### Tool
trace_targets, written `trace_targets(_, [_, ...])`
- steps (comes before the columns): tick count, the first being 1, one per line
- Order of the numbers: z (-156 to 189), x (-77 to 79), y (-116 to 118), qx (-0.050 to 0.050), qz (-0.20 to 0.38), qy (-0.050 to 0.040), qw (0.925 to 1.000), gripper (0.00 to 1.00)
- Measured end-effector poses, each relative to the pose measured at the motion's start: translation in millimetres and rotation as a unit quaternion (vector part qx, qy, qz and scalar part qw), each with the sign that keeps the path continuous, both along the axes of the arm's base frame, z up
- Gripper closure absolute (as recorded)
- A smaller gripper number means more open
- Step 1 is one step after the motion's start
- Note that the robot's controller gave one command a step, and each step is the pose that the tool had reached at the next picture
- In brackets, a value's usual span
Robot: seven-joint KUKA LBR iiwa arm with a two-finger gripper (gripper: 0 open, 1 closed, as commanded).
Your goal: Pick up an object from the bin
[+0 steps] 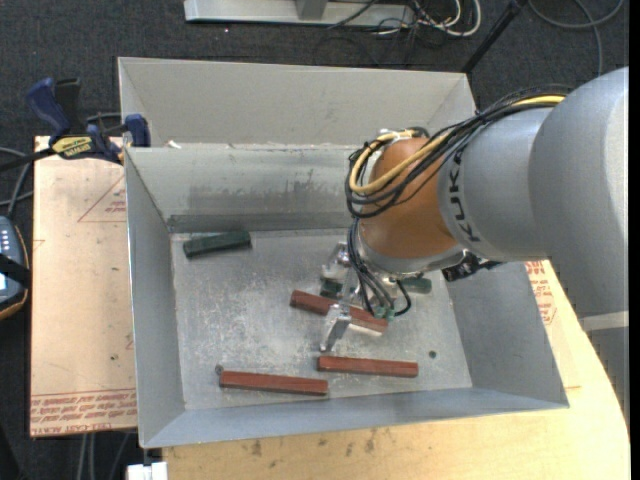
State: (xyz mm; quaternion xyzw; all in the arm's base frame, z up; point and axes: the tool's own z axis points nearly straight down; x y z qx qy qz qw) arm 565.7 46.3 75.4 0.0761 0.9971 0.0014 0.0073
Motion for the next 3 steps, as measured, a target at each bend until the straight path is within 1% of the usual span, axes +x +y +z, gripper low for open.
trace_targets(1, [5.2, -2.1, -4.0, -0.002, 0.06, 0.0003, 0.9982, 0.0])
trace_targets(2, [6.0, 6.5, 0.0, 0.0, 0.0, -0.0042, 1.0, 1.0])
trace_targets(3, [6.0, 6.5, 0.0, 0.0, 0.0, -0.0042, 1.0, 1.0])
